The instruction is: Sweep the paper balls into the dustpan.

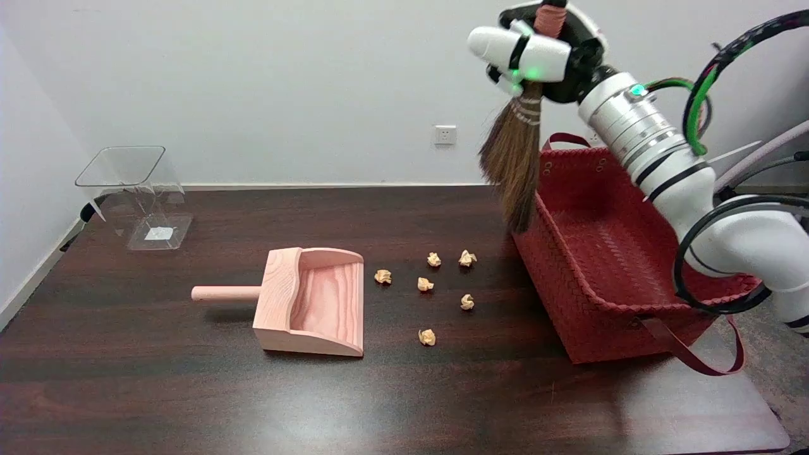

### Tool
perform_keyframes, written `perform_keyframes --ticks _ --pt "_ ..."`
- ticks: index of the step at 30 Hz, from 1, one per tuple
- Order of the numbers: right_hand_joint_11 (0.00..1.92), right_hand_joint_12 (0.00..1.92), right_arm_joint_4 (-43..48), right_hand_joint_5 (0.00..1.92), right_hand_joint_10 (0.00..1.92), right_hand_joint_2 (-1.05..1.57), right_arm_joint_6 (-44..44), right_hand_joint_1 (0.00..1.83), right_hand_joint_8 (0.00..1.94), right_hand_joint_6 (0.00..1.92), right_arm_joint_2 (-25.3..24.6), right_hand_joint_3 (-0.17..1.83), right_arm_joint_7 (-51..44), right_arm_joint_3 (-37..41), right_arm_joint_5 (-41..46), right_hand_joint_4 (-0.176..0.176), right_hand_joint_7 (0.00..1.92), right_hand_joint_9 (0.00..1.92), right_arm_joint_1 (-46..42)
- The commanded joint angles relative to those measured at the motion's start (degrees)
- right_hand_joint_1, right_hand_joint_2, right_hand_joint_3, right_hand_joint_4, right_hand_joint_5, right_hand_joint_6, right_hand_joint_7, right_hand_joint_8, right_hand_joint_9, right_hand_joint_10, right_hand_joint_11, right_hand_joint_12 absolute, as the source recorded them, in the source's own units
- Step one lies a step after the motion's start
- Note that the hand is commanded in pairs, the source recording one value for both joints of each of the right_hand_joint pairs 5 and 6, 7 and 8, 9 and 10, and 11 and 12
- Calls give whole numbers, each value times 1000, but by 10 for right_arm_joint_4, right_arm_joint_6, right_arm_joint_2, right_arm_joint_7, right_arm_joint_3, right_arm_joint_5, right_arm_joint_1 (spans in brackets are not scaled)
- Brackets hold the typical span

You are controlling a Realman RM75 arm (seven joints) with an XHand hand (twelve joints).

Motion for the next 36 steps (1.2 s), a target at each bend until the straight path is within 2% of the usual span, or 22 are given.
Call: perform_keyframes --ticks 1,11,19,29,36 --pt "1920 1920 11 1920 1920 1326 8 1156 1920 1920 -2 287 0 -106 28 0 1920 1920 -10" --pt "1920 1920 47 1920 1920 1311 34 1162 1920 1920 -9 293 0 -139 15 0 1920 1920 -30" --pt "1920 1920 108 1920 1920 1287 33 1172 1920 1920 -64 304 0 -143 -33 0 1920 1920 -22" --pt "1920 1920 163 1920 1920 1265 39 1175 1920 1920 -102 318 0 -183 -55 0 1920 1920 16" --pt "1920 1920 189 1920 1920 1247 80 1174 1920 1920 -138 344 0 -190 -143 0 1920 1920 29"
